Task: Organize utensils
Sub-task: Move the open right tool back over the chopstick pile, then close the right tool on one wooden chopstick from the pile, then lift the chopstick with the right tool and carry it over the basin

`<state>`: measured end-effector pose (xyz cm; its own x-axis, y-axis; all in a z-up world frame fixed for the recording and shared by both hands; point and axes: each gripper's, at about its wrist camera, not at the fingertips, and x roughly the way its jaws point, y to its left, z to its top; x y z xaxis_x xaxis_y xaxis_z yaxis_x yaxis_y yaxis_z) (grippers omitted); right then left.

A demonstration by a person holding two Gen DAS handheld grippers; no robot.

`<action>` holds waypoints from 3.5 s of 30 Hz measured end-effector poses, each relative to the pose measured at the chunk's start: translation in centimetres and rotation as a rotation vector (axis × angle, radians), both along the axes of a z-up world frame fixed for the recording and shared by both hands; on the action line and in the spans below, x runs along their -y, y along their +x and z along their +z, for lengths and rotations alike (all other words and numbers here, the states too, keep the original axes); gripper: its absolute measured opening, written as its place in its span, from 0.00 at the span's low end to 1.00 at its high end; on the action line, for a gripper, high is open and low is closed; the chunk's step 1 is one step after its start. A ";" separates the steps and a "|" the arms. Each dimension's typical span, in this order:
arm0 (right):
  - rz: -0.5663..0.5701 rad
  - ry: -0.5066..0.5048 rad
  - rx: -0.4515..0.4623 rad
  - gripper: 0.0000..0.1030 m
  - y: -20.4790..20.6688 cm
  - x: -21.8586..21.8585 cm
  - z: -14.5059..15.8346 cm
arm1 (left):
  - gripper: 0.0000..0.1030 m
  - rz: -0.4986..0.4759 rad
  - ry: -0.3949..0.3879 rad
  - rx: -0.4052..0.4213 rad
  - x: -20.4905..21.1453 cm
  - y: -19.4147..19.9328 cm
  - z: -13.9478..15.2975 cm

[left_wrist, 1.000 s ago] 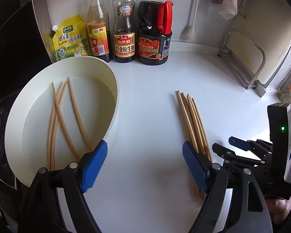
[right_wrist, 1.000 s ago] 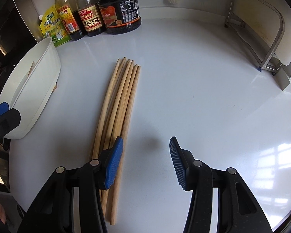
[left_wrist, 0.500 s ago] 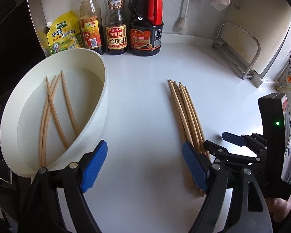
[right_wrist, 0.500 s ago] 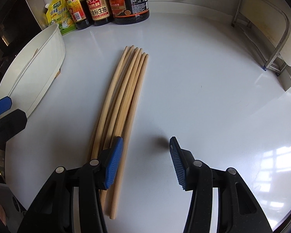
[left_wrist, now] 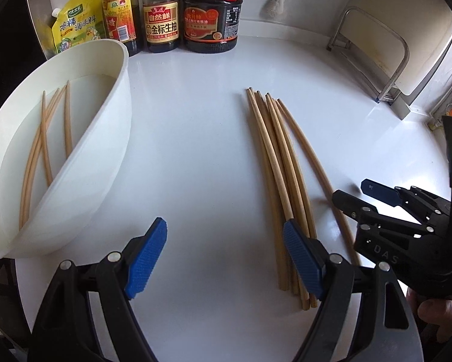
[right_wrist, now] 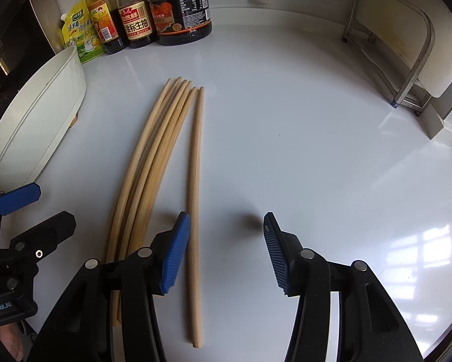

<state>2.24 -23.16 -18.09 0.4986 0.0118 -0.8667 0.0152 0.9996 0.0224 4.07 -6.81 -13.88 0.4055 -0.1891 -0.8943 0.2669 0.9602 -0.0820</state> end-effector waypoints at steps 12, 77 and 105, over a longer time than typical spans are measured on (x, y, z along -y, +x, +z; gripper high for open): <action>0.004 0.009 0.009 0.47 -1.0 1.4 0.1 | 0.77 -0.004 0.036 -0.018 1.7 1.0 -2.3; 0.255 0.140 0.182 0.06 5.8 -16.4 12.3 | 0.07 0.079 -0.025 0.201 -13.6 5.6 11.4; 0.341 0.143 -0.035 0.06 13.9 -27.8 5.8 | 0.08 0.202 0.023 0.033 -23.8 10.9 4.6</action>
<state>16.09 4.60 -12.31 0.4153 0.2943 -0.8608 -0.3146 0.9343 0.1677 14.96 16.98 -9.32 0.4628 -0.0809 -0.8828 0.0709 0.9960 -0.0541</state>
